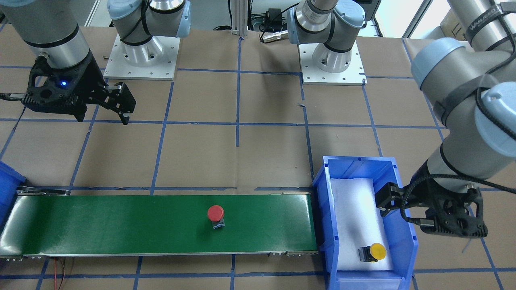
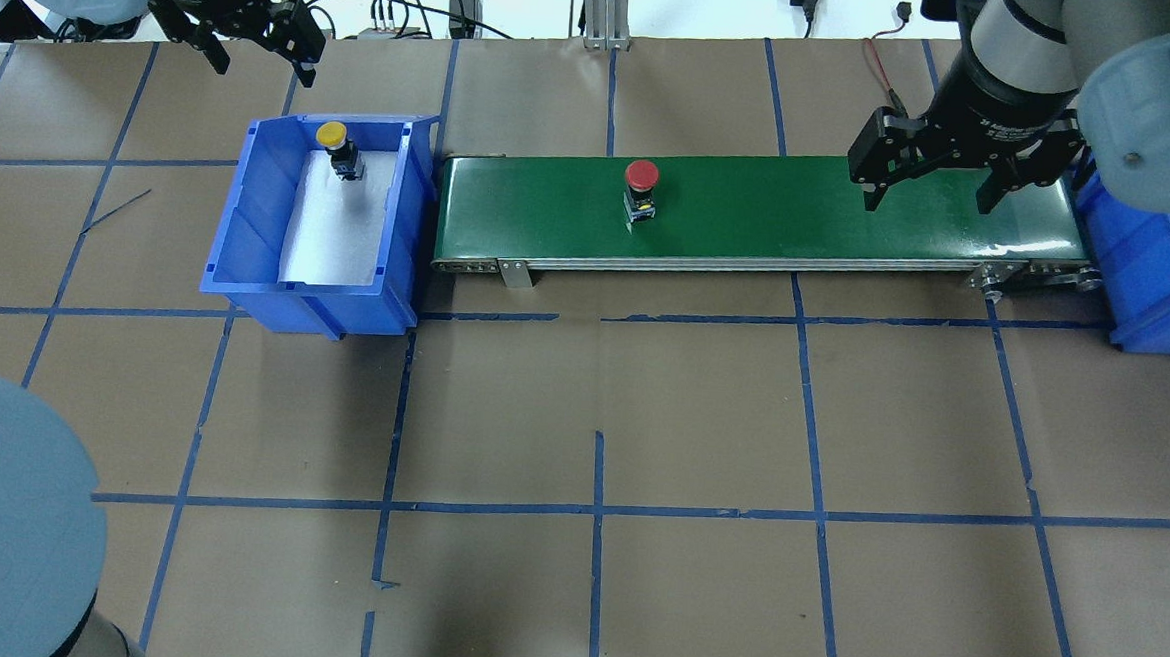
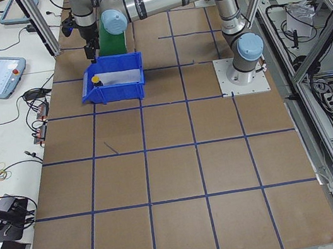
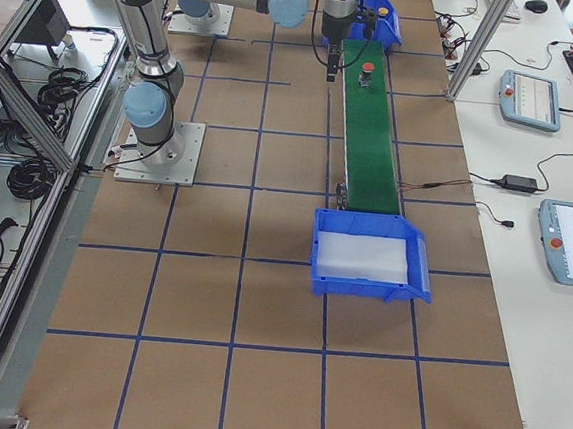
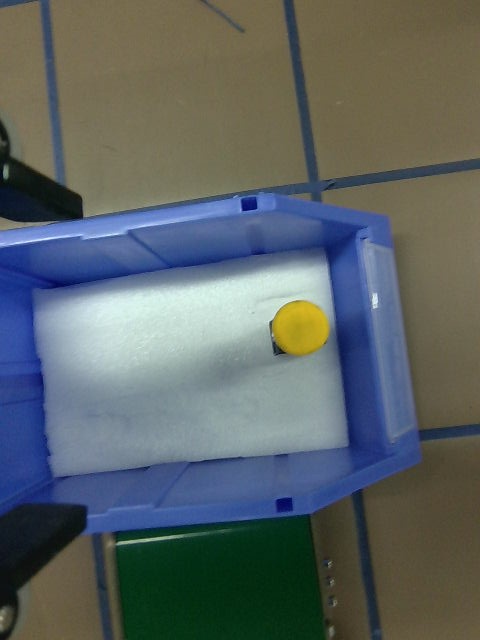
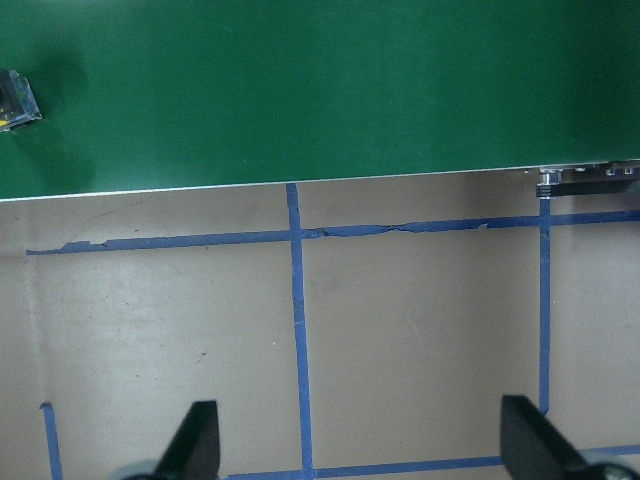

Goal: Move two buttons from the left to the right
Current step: 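Lower the left gripper and grasp the yellow button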

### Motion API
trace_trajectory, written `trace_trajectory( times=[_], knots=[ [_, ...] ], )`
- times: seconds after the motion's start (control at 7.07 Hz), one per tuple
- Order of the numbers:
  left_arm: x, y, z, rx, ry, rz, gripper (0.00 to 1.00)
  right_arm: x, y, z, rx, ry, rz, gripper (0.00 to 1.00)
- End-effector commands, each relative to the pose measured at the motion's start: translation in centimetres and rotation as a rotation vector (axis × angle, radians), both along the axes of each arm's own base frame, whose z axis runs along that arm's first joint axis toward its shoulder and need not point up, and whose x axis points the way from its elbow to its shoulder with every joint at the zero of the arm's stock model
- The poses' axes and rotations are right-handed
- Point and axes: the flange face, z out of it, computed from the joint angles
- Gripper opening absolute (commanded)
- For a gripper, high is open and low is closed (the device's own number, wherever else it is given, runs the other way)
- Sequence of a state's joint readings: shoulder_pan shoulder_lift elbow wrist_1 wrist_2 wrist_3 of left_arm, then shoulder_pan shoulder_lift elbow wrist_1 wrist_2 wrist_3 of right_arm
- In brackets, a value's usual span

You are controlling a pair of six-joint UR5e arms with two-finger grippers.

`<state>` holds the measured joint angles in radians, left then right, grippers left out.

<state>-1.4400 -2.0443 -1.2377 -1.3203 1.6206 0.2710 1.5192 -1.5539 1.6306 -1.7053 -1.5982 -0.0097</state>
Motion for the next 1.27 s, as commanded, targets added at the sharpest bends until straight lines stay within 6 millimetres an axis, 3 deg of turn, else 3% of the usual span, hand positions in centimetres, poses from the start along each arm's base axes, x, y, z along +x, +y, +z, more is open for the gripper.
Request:
trace_trajectory(
  times=[0.0, 0.42, 0.85, 1.13],
  knots=[
    [0.5, -3.1, -4.7, -0.009, 0.003, 0.003, 1.00, -0.1, 0.1, 0.0, 0.003, 0.000, -0.001, 1.00],
    [0.2, -4.9, -8.4, 0.024, 0.056, 0.008, 1.00, -0.2, 0.0, 0.1, 0.001, 0.002, -0.003, 1.00],
    [0.6, -7.2, -10.3, 0.023, 0.055, -0.001, 1.00, -0.2, 0.0, 0.2, 0.001, -0.001, -0.002, 1.00],
    [0.8, -8.0, -11.3, 0.027, 0.058, 0.029, 1.00, -1.4, -0.3, 1.0, -0.008, 0.001, -0.029, 1.00]
  ],
)
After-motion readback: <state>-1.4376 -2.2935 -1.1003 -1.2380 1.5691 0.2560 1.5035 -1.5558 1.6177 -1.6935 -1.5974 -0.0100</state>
